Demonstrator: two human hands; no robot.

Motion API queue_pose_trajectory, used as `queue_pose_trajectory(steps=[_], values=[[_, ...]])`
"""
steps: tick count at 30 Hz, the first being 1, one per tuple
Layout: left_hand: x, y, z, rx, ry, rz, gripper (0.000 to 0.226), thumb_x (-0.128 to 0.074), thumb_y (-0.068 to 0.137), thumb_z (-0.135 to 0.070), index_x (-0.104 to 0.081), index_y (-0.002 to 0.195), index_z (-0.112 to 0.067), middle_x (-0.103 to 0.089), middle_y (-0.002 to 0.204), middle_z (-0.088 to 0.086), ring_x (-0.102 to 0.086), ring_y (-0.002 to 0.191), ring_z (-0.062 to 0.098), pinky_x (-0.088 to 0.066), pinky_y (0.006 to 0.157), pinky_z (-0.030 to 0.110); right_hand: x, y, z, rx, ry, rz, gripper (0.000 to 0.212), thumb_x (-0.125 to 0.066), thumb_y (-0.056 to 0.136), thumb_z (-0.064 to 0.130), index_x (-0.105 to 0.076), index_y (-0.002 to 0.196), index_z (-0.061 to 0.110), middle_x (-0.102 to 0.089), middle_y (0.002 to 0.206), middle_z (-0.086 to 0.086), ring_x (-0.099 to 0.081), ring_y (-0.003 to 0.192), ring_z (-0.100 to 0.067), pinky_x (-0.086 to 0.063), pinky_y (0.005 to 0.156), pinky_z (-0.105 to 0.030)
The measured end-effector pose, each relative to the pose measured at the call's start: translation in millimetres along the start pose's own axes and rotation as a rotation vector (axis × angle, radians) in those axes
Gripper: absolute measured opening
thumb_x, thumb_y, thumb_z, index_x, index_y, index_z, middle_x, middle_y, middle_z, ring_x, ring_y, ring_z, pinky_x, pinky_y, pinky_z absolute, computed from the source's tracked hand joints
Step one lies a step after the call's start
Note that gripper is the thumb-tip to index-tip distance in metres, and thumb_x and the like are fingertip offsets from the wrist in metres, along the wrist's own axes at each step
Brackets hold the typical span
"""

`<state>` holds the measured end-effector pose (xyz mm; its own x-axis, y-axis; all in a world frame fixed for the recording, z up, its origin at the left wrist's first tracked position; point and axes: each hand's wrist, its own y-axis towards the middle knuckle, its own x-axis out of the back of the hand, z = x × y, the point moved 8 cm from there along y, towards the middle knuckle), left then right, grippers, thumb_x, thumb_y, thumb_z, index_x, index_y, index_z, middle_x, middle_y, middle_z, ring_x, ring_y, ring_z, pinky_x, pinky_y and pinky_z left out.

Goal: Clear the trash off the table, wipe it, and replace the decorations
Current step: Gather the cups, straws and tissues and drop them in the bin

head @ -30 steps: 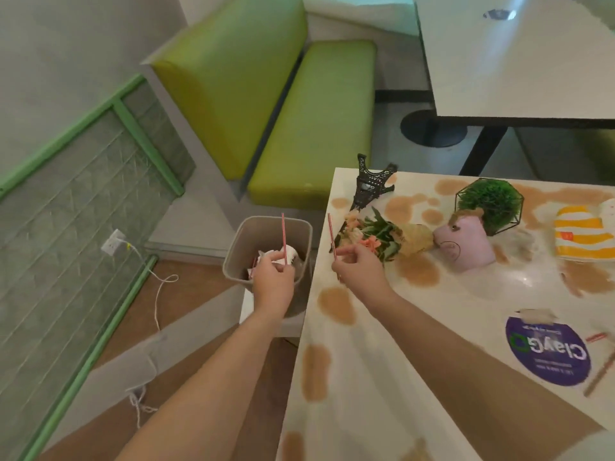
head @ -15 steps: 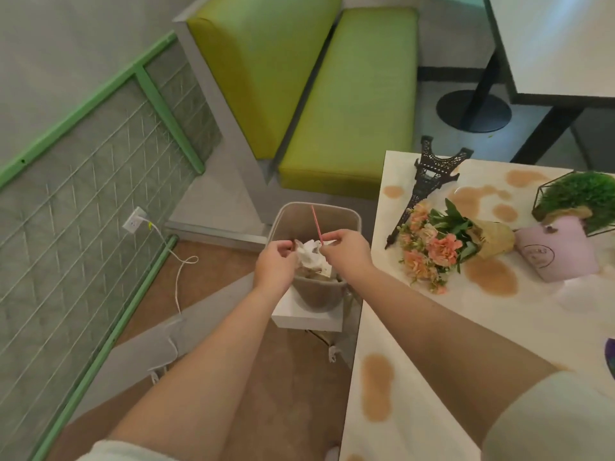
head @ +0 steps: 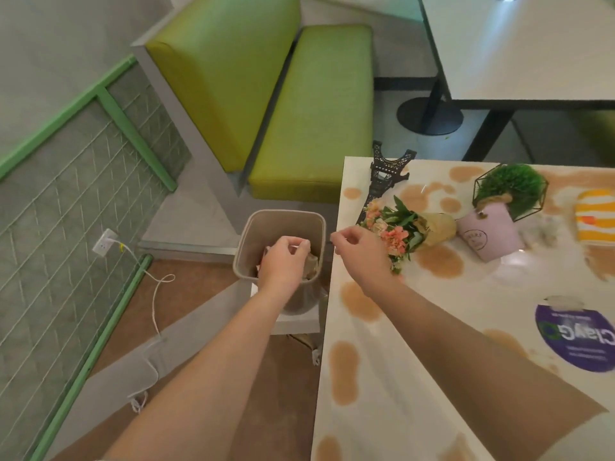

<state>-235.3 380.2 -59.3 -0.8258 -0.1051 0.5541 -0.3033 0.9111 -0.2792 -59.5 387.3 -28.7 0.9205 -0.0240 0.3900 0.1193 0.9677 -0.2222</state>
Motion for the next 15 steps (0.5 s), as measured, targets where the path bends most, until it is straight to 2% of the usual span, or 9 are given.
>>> queue_pose_trajectory(steps=[2, 5, 7, 10, 12, 15], values=[[-15, -12, -29, -0.052, 0.017, 0.028, 0.013, -0.052, 0.094, -0.046, -0.057, 0.092, -0.034, -0.065, 0.091, -0.014, -0.063, 0.093, 0.014, -0.05, 0.087, 0.039, 39, -5, 0, 0.005, 0.047, -0.083, 0.014, -0.058, 0.092, 0.03, -0.066, 0.084, 0.021, -0.066, 0.079, 0.004, -0.06, 0.076, -0.012, -0.047, 0.067, -0.03], [-41, -30, -72, -0.152, 0.006, 0.072, 0.014, -0.052, 0.096, -0.043, -0.058, 0.095, -0.03, -0.066, 0.092, -0.009, -0.062, 0.087, 0.013, -0.049, 0.077, 0.034, 91, -9, -11, -0.028, 0.065, -0.174, 0.018, -0.06, 0.091, 0.03, -0.067, 0.082, 0.017, -0.065, 0.074, 0.006, -0.058, 0.068, -0.011, -0.042, 0.059, -0.027], [-64, -43, -100, -0.205, 0.01, 0.108, 0.016, -0.052, 0.095, -0.044, -0.059, 0.094, -0.03, -0.066, 0.089, -0.008, -0.062, 0.082, 0.012, -0.048, 0.072, 0.033, 127, -9, -24, -0.061, 0.079, -0.224, 0.018, -0.06, 0.09, 0.028, -0.066, 0.08, 0.014, -0.065, 0.073, 0.003, -0.055, 0.067, -0.014, -0.041, 0.061, -0.028], [-103, -60, -130, -0.248, 0.043, 0.163, 0.019, -0.051, 0.096, -0.045, -0.06, 0.099, -0.029, -0.066, 0.094, -0.009, -0.062, 0.085, 0.012, -0.053, 0.076, 0.036, 173, -7, -48, -0.118, 0.099, -0.266, 0.02, -0.058, 0.091, 0.024, -0.063, 0.08, 0.008, -0.063, 0.075, -0.007, -0.053, 0.069, -0.019, -0.039, 0.059, -0.029], [-127, -70, -146, -0.272, 0.055, 0.183, 0.017, -0.052, 0.095, -0.045, -0.061, 0.098, -0.03, -0.064, 0.094, -0.011, -0.061, 0.087, 0.012, -0.054, 0.077, 0.038, 201, -6, -63, -0.141, 0.08, -0.288, 0.029, -0.058, 0.092, 0.026, -0.062, 0.083, -0.002, -0.06, 0.074, -0.011, -0.051, 0.067, -0.021, -0.037, 0.056, -0.029], [-166, -82, -162, -0.283, 0.09, 0.231, 0.016, -0.053, 0.094, -0.045, -0.061, 0.097, -0.031, -0.064, 0.093, -0.012, -0.059, 0.085, 0.012, -0.05, 0.071, 0.032, 243, -4, -87, -0.163, 0.047, -0.333, 0.028, -0.058, 0.09, 0.025, -0.065, 0.084, -0.002, -0.064, 0.077, -0.014, -0.053, 0.068, -0.023, -0.037, 0.054, -0.029]])
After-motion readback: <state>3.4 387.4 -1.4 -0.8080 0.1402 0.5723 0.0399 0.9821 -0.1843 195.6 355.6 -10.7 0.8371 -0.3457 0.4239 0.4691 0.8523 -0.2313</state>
